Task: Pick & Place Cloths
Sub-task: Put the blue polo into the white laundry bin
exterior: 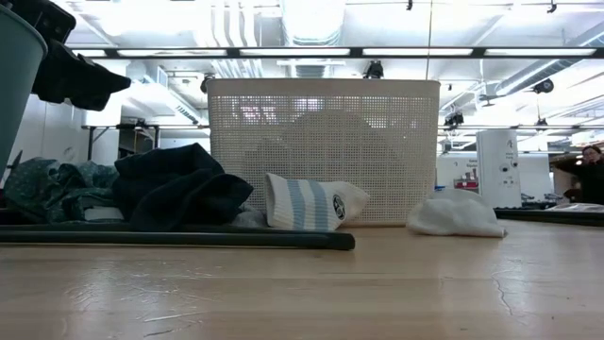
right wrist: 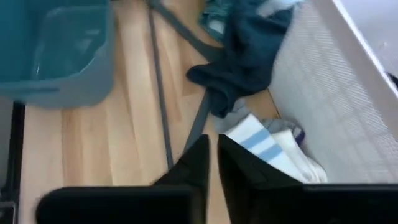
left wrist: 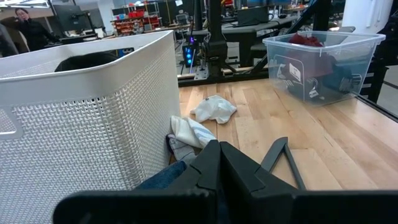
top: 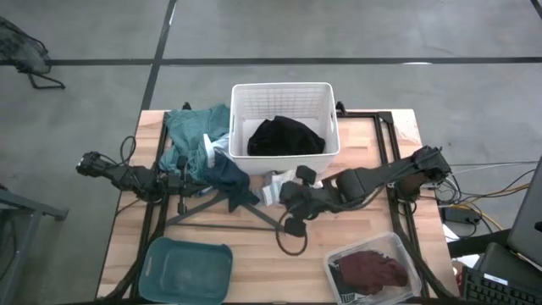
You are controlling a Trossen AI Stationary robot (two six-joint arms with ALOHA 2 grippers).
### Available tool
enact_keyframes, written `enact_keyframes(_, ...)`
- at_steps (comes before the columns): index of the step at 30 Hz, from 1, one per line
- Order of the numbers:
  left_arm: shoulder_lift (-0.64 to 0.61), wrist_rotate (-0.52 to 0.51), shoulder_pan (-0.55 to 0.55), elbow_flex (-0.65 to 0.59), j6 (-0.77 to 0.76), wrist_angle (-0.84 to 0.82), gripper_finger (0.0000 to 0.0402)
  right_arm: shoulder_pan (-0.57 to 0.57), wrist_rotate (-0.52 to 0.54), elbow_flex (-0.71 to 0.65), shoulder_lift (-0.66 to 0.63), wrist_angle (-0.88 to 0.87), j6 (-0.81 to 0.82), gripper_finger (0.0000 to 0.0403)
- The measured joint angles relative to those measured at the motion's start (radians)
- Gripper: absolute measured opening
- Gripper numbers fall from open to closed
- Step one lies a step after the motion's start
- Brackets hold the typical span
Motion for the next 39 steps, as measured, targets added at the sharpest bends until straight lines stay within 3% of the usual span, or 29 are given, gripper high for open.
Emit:
enact_keyframes(9,0.0,0.0,0.0,0.0,0.0,0.0,0.0012,0.038,-0.063,-0.183,-0.111,0.263,-0.177,0.0009)
enact_keyframes(13,0.0,0.0,0.0,0.0,0.0,-0.001,0.0012,0.044,-0.108,-0.332,-0.252,0.421,-0.205,0.0008)
enact_keyframes(19,0.0,0.0,0.001,0.0,0.0,-0.006,0.0012,0.04,-0.089,-0.594,-0.484,0.585,-0.248,0.0008)
enact_keyframes(22,0.0,0.0,0.001,0.0,0.0,-0.006,0.0012,0.038,0.043,-0.687,-0.607,0.568,-0.349,0.0008)
enact_keyframes(24,0.0,0.0,0.001,0.0,0.0,-0.006,0.0012,0.037,0.076,-0.742,-0.685,0.556,-0.3,0.0008)
enact_keyframes(32,0.0,0.0,0.0,0.0,0.0,-0.006,0.0012,0.02,0.033,-0.988,-0.983,0.698,-0.375,0.0008)
enact_keyframes(39,0.0,0.0,0.0,0.0,0.0,-0.005,0.0012,-0.006,-0.013,-1.17,-1.2,0.717,-0.361,0.0008)
